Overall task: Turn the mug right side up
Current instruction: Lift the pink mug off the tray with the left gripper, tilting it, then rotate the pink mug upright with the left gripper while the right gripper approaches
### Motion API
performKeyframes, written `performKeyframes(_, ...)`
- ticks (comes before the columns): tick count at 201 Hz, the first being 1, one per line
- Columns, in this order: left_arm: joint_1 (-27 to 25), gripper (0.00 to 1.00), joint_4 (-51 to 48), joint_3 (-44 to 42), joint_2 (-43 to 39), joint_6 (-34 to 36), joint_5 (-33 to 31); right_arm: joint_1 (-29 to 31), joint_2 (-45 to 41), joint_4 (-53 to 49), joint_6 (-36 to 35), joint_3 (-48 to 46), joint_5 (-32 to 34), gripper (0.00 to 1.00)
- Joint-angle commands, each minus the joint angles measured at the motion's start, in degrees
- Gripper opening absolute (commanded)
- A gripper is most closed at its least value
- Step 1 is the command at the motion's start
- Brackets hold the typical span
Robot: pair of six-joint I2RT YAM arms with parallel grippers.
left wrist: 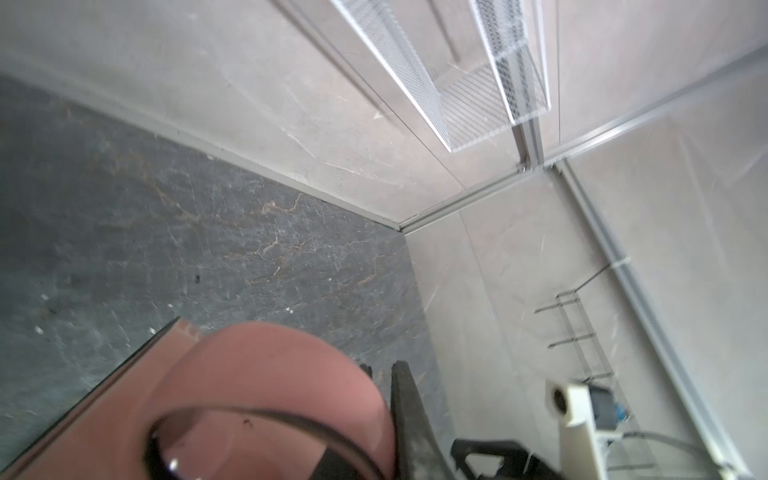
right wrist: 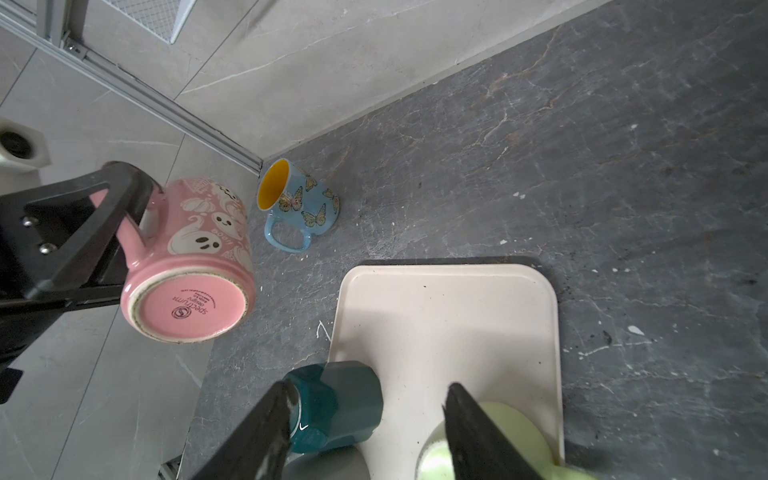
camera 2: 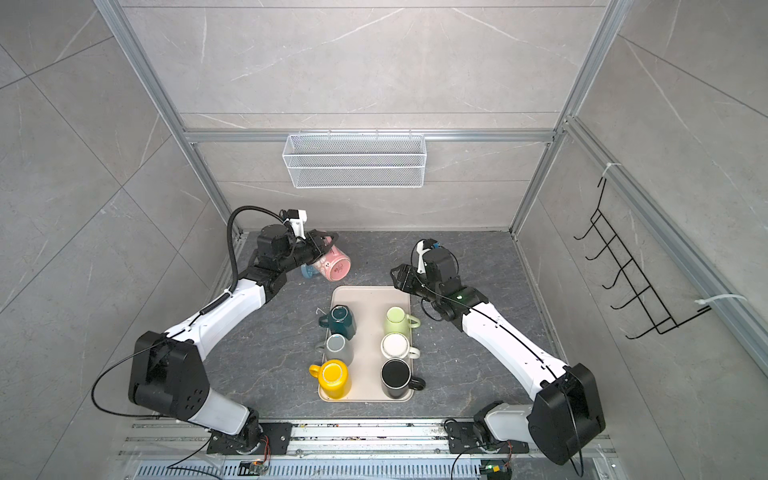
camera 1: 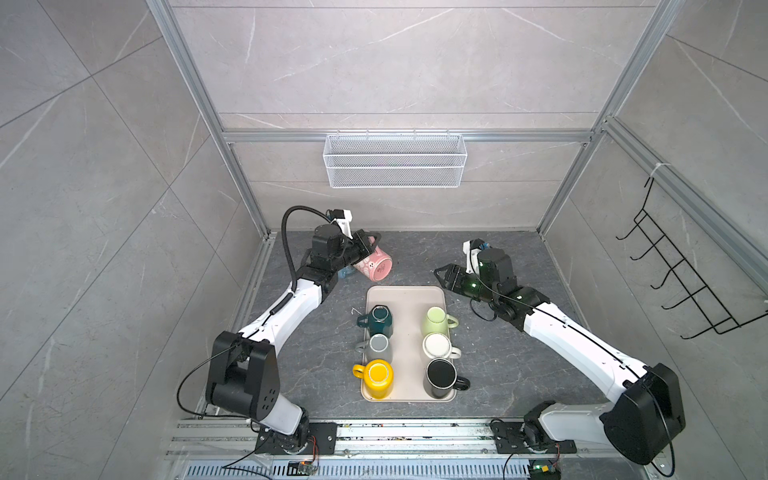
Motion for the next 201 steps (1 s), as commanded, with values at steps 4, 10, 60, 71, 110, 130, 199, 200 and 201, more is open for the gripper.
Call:
performKeyframes(4, -5.1, 0.0, 1.2, 0.2, -8.8, 25.9, -3.3, -0.2, 0.4, -0.5, -2.0, 3.3, -2.7, 0.54)
performKeyframes(10, -6.2, 0.0, 0.9, -0.6, -9.9, 29.2, -3.9, -0.2, 0.4, -0.5, -2.4, 3.8, -3.4, 0.53)
performKeyframes(60, -12.7, 0.0, 2.0, -7.1, -15.4, 46.3, -9.0, 0.4, 0.6, -0.7, -6.1, 8.1, -7.7, 0.5)
performKeyframes(71, -14.9, 0.0, 3.7, -9.0, -16.2, 50.1, -12.3, 0.7, 0.4, -0.8, -7.0, 9.1, -8.8, 0.5)
performKeyframes(110, -21.1, 0.0, 7.2, -12.5, -16.9, 62.3, -22.3, 3.1, 0.8, -2.1, -10.6, 12.9, -13.6, 0.53)
performKeyframes(130, -24.0, 0.0, 9.6, -13.5, -16.3, 67.7, -26.2, 5.2, 2.3, -5.1, -13.8, 16.2, -14.6, 0.57)
performKeyframes(199, -29.4, 0.0, 19.5, -17.3, -14.6, 82.1, -36.0, 6.3, 4.5, -13.3, -20.9, 22.5, -17.7, 0.64)
performKeyframes(200, -29.5, 0.0, 19.5, -17.3, -14.5, 82.3, -36.1, 6.2, 4.5, -13.4, -21.1, 22.7, -17.8, 0.64)
performKeyframes(201, -29.5, 0.0, 19.6, -17.3, -14.5, 82.6, -36.2, 6.2, 4.5, -13.5, -21.2, 22.7, -17.9, 0.64)
